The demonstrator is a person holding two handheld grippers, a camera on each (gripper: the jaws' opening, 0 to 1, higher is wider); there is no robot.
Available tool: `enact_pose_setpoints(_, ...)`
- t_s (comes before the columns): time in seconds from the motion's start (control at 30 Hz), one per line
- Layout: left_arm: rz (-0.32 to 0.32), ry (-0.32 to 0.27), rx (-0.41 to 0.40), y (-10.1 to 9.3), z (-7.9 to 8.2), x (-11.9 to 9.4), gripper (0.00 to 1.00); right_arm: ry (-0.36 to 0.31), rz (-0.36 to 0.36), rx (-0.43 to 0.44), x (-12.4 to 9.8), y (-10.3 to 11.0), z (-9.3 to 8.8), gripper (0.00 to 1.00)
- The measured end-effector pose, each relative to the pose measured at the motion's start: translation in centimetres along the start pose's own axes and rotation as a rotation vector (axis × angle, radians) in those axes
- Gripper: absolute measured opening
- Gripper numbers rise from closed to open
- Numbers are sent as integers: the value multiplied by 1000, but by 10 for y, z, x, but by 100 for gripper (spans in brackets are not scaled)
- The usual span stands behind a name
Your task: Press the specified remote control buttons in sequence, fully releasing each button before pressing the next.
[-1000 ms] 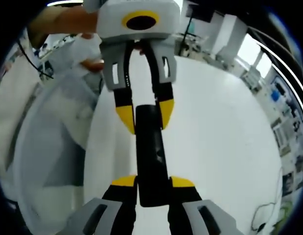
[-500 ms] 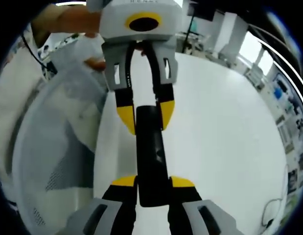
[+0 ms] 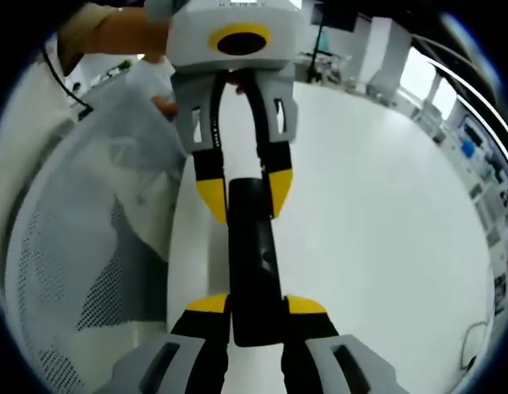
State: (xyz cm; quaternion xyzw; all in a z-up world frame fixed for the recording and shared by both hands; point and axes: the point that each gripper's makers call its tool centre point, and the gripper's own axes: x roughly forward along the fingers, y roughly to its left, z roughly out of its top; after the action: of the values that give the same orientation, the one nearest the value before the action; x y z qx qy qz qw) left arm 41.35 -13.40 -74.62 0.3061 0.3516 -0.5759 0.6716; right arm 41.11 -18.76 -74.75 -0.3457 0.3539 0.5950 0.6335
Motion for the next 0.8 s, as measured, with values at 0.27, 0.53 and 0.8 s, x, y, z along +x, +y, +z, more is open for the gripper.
enact_pose_setpoints(0.27, -10, -5, -24, -10, -13, 10, 24, -12, 11, 16, 15, 9, -7, 21)
enact_pose_setpoints(0.53, -13, -13, -43, -15, -20, 16, 24, -8, 13, 3, 21, 16, -9, 21)
enact_pose_setpoints(0.8, -17, -8, -45, -16, -24, 21, 24, -5, 13, -2, 27, 18, -12, 21)
